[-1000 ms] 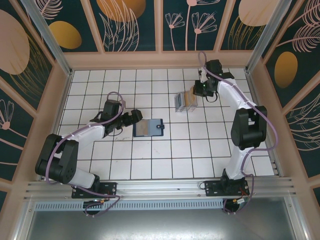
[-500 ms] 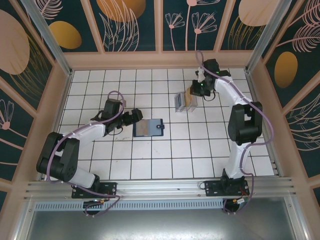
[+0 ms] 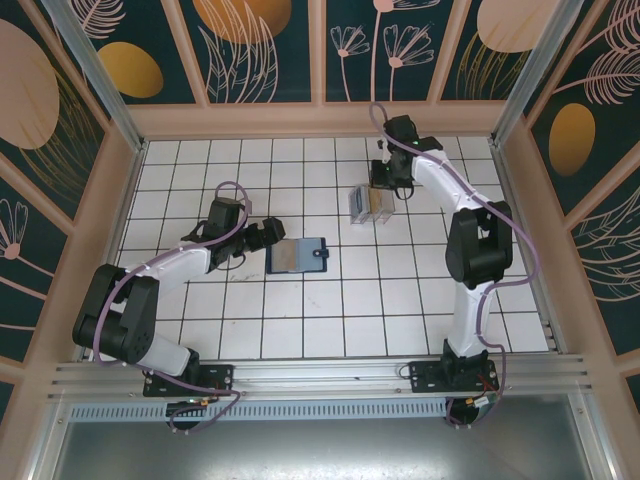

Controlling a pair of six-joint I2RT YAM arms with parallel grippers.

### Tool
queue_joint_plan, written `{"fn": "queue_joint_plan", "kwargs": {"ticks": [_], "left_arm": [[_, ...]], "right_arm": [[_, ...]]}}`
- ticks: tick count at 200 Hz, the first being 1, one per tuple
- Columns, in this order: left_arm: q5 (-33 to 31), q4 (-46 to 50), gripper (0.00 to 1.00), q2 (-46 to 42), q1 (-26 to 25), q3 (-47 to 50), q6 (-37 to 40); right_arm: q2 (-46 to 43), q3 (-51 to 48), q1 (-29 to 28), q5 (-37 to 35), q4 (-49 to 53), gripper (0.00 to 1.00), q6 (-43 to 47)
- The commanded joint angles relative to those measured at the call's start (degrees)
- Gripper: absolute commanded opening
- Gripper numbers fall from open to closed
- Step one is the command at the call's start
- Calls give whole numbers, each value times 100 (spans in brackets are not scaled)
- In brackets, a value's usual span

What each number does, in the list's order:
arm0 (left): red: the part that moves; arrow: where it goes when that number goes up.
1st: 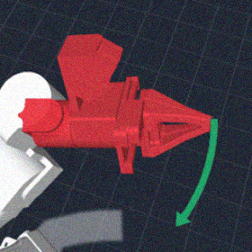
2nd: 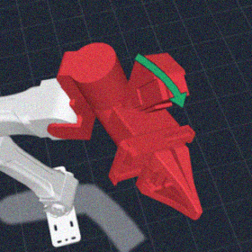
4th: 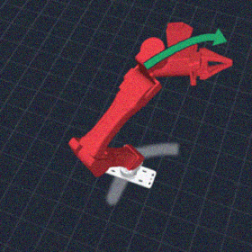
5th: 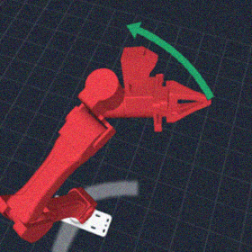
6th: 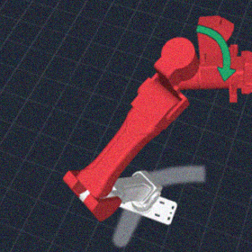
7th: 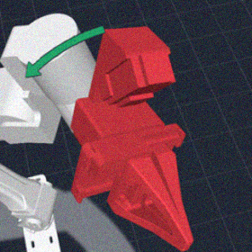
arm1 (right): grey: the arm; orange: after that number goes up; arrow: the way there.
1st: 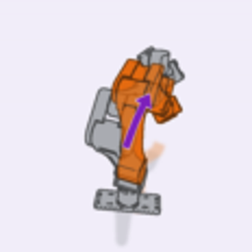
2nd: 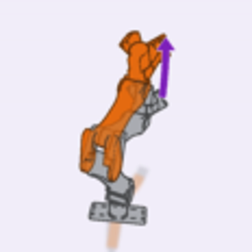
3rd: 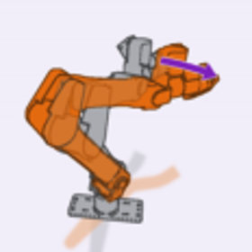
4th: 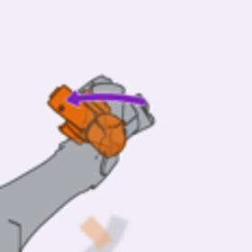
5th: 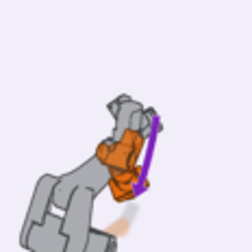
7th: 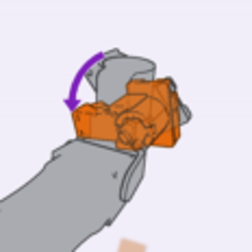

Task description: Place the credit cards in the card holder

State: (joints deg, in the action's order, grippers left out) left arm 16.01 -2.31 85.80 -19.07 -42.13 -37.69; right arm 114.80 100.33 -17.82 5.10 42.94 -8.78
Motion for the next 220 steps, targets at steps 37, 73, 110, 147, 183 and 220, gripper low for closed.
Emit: {"fn": "queue_joint_plan", "kwargs": {"ticks": [37, 73, 110, 147, 183, 220], "left_arm": [[33, -12, 99, 77, 8, -32, 103], [43, -49, 98, 25, 7, 38, 88], [51, -67, 98, -35, 5, 86, 87], [62, -112, 99, -45, 5, 126, 61], [148, -149, 98, 42, 8, 106, 44], [148, -170, 99, 40, 9, 144, 53]], "right_arm": [[-134, -335, -183, -530, -145, 0, -113], [-337, -632, -292, -815, -460, 0, -210], [-481, -559, -293, -925, -332, 0, -171], [-864, -957, -263, -824, -683, 0, -108], [-1183, -1708, -184, -625, -1500, 0, -27], [-1460, -2590, -178, -785, -2404, 0, -128]]}}
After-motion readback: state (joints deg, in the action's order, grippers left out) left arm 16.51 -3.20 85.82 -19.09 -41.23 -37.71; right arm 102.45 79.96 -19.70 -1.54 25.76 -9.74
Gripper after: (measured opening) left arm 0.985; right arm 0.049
